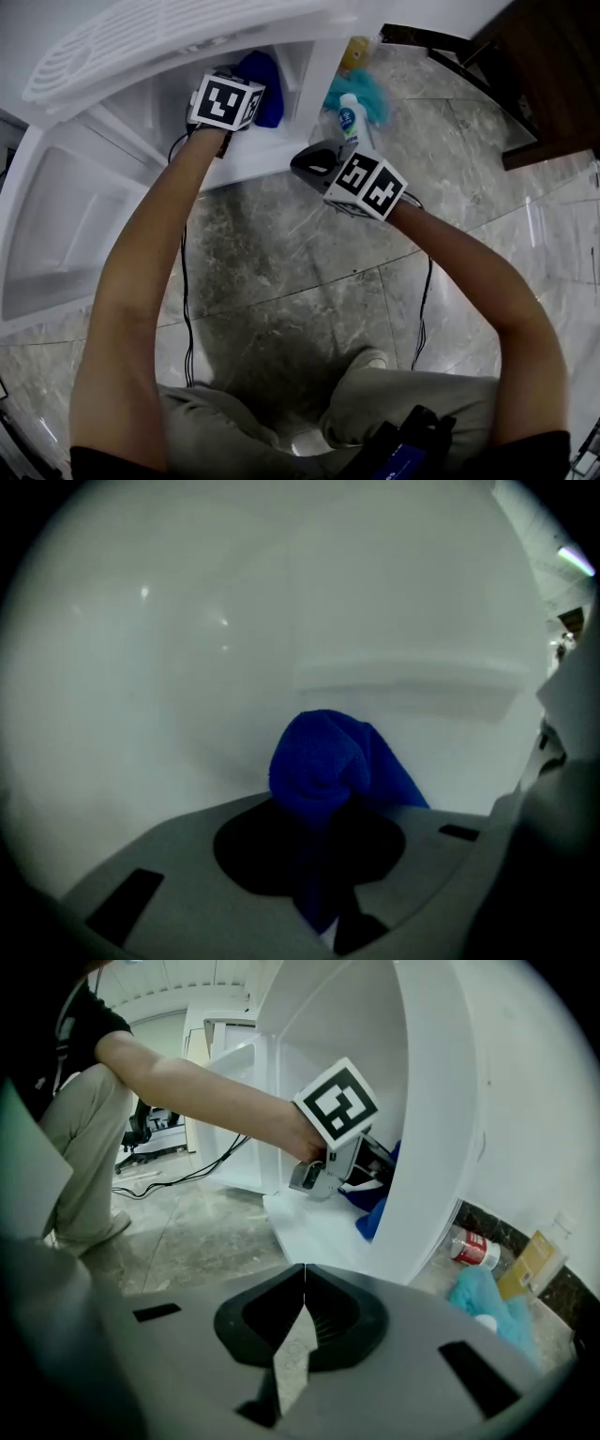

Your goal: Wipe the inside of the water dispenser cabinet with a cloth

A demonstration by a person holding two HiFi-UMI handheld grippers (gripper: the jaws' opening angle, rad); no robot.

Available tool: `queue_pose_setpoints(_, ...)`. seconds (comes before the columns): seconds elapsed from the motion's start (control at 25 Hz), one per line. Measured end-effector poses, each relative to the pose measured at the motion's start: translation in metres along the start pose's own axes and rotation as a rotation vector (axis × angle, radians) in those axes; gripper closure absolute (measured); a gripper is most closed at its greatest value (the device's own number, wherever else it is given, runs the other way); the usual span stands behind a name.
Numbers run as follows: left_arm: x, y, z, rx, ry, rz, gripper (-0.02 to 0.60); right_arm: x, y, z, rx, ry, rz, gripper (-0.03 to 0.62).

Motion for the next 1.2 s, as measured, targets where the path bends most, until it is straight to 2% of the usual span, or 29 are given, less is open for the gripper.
queue_pose_setpoints(0.16, 0.037, -0.042, -0.003, 0.072, -0.014, 0.204, 0.509, 0.001, -0.008, -0.007, 0.030, 0.001, -0.004, 0.595)
queue_pose_setpoints(0.24, 0.059, -0.059, -0.001, 0.096, -0.023, 0.274, 0.509, -0.003, -0.013, -0.013, 0.053, -0.006, -0.011, 0.595)
queue_pose_setpoints(0.4, 0.095, -0.089, 0.012, 0.071, -0.032, 0.398, 0.509, -0.007, -0.026, -0.023, 0.092, -0.024, -0.010, 0.595)
queue_pose_setpoints(0.56, 0.123, -0.112, 0.027, 0.057, -0.111, 0.531, 0.509, -0.007, -0.035, -0.031, 0.139, -0.032, -0.026, 0.595)
queue_pose_setpoints(0.72, 0.130, -0.114, 0.032, 0.115, -0.156, 0.580, 0.509, -0.008, -0.046, -0.036, 0.159, -0.033, -0.013, 0.595)
queue_pose_setpoints(0.92, 0.120, -0.117, 0.019, 0.111, -0.223, 0.619, 0.509, -0.002, -0.034, -0.039, 0.160, -0.042, -0.028, 0.595)
queue_pose_setpoints(1.12, 0.097, -0.121, -0.002, 0.243, -0.311, 0.687, 0.511, 0.017, -0.006, -0.035, 0.181, -0.007, -0.082, 0.595)
queue_pose_setpoints(1.2, 0.093, -0.125, -0.012, 0.265, -0.348, 0.704, 0.511, 0.023, 0.007, -0.037, 0.177, -0.014, -0.099, 0.595)
Point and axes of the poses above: the fingertips, and each gripper's own axes: x backward along the fingers, z to its right, y out of its underside, the point moved 6 cm from there along x, backward along the fingers, and after that the axes turned 5 degrees about -x, right-handed, at the moved point
